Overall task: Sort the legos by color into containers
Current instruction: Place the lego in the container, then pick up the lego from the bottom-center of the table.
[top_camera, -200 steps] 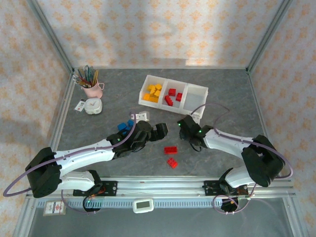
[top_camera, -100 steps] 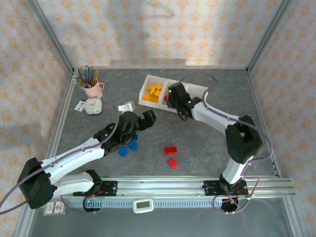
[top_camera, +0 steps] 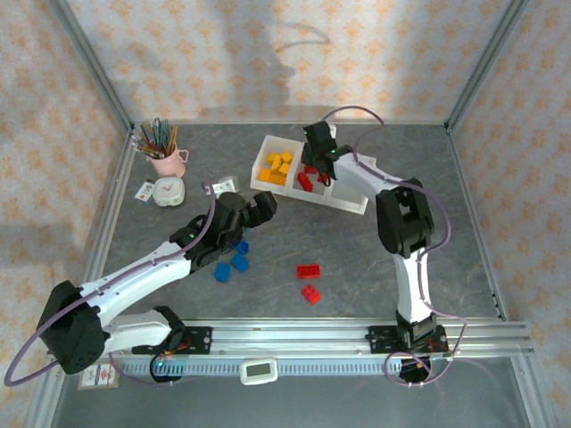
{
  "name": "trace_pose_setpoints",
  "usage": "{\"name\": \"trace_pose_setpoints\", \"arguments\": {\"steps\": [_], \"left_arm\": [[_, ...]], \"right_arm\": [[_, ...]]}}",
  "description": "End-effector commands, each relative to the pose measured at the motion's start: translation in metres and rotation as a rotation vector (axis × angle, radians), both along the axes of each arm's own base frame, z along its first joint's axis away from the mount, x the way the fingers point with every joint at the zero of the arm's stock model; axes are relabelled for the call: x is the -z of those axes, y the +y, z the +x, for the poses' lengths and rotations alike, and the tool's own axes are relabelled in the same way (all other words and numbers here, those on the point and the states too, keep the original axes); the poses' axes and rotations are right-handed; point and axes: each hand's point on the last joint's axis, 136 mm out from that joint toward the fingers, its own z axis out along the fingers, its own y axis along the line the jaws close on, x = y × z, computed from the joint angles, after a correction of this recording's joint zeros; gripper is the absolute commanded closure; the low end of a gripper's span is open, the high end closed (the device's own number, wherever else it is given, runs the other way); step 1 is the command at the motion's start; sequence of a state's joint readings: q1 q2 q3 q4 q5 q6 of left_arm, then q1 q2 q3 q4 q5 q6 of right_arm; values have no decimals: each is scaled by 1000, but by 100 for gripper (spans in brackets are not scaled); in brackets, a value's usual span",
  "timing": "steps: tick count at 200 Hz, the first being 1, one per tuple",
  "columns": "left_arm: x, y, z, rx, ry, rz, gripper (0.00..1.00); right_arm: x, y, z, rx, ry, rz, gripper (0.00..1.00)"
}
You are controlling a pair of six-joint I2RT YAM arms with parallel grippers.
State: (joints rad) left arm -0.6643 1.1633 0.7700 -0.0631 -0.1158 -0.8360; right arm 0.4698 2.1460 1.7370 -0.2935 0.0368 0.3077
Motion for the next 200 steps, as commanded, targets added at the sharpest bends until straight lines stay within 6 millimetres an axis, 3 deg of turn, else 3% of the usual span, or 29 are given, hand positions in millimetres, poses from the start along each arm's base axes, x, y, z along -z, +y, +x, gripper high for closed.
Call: {"name": "trace_pose_setpoints", "arguments": {"steps": [1,36,86,163,200], "left_arm": [[-16,-2,6,8,-26,-3,1],[-19,-2,4,20,-27,0,1],[-15,-8,-7,70,-4,-20,1],[9,-19,-43,115,50,-26,1],[23,-19,-59,111,70,-67,1]], "right_arm": [[-12,0,-2,-10,0,-21,52],[-32,-4,-22,-28,-22,-4,44],[-34,-10,-92,-95,17,-7,35],[0,-23,-210,-134,161,-76,21],[27,-22,-264,-141,245,-63,15]]}}
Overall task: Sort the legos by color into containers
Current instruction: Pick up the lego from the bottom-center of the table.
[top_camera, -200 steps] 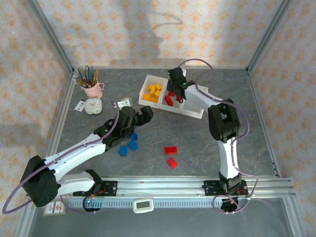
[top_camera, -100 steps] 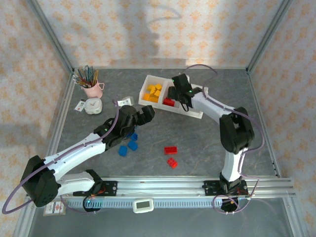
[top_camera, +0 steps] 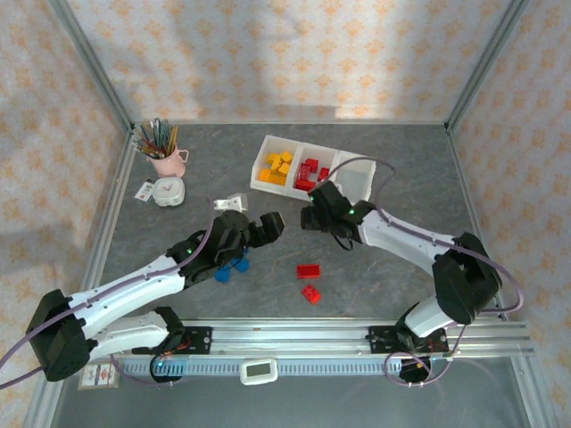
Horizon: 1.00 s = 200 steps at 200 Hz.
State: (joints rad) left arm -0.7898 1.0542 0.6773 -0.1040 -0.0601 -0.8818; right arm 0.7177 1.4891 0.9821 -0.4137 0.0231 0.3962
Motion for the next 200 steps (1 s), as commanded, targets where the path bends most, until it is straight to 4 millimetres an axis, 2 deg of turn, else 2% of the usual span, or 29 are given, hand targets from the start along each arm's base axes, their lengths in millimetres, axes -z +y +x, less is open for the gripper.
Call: {"name": "trace_pose_setpoints", "arguments": {"steps": [1,23,54,80,117,162,200], "left_arm": [[9,8,-8,-38,20,-22,1],[17,13,-13,-53,36,-25,1],[23,23,-19,-74,51,-6,1],[24,33,-22,-102,48,3,1],[22,38,-24,-120,37,-18,1],[27,37,-24,-114,47,-9,1],[26,37,-24,-113,45,-5,1]], "right_arm": [[12,-10,-32,49,44,-14,15],[31,-5,-59,57,99,2,9],[42,11,-84,34,123,20,3],[52,26,-98,-1,145,13,0],[67,38,-106,-18,159,-26,0],[80,42,-106,-39,161,-65,16],[80,41,-103,-48,146,-93,33]]}}
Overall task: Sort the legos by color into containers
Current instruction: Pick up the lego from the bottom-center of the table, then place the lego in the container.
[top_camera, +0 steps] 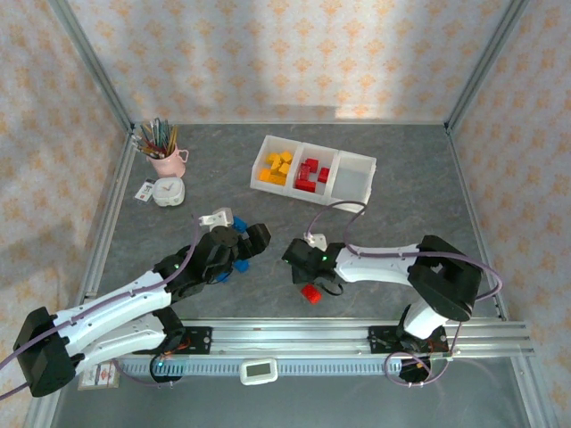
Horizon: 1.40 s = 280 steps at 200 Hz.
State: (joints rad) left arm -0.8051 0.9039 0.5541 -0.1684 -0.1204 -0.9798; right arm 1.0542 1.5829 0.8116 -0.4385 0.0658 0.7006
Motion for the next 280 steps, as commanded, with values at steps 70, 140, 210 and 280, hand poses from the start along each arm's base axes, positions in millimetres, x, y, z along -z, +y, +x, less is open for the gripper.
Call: {"name": "trace_pose_setpoints", "arguments": {"steps": [70,140,210,280], "left_arm": [[-5,6,4,-24,-24,36,1],[-41,12,40,-42,-93,99,1],[-52,11,72,-64,-113,112,1],[-53,8,78,-52,-110,107,1]], "right_arm": [[-46,16,36,-17,-160,27,47],[-113,-3,166,65,-358,34,46],[-111,-5,297,115,-414,-7,45],[-128,-11,324,122,-431,-25,22]]}}
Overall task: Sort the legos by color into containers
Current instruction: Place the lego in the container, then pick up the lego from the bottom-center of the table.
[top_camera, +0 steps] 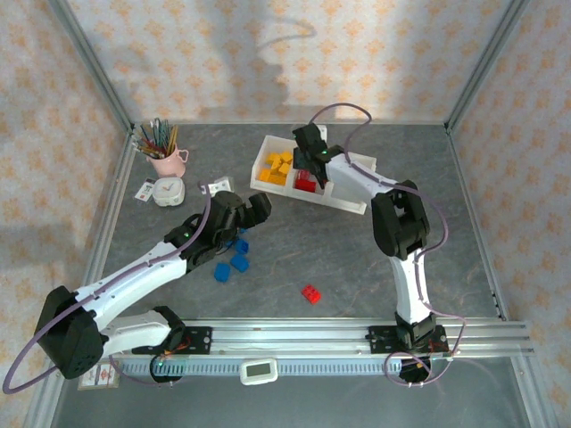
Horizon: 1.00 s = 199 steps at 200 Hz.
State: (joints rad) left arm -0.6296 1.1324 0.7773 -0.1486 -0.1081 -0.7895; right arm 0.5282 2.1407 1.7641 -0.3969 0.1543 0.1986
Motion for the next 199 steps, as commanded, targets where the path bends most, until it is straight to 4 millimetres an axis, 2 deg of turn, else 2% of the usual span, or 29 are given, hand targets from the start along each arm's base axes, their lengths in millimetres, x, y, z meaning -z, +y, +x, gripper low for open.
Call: {"name": "trace_pose_setpoints", "arguments": {"steps": [1,32,61,99,135,168,199], "left_arm": [[-20,-4,7,14,-46,-26,1],[-19,-4,1,27,-31,-38,1],[-13,-8,-11,66,-5,-78,1],[5,-6,-30,83,45,-106,1],[17,-13,-51,113,75,-116,1],[28,-18,-65,117,101,-100,1],[35,-9,-72,78,100,-123,1]], "right_arm": [[-24,-1,-6,-11,-18,-13,22],[-33,-7,-32,-28,-5,26,18],[-35,-6,-82,-77,12,43,16],[-13,-10,-157,-150,107,35,14],[9,-14,-227,-200,195,13,13],[27,2,-287,-296,259,47,13],[37,17,-330,-356,279,52,11]]}}
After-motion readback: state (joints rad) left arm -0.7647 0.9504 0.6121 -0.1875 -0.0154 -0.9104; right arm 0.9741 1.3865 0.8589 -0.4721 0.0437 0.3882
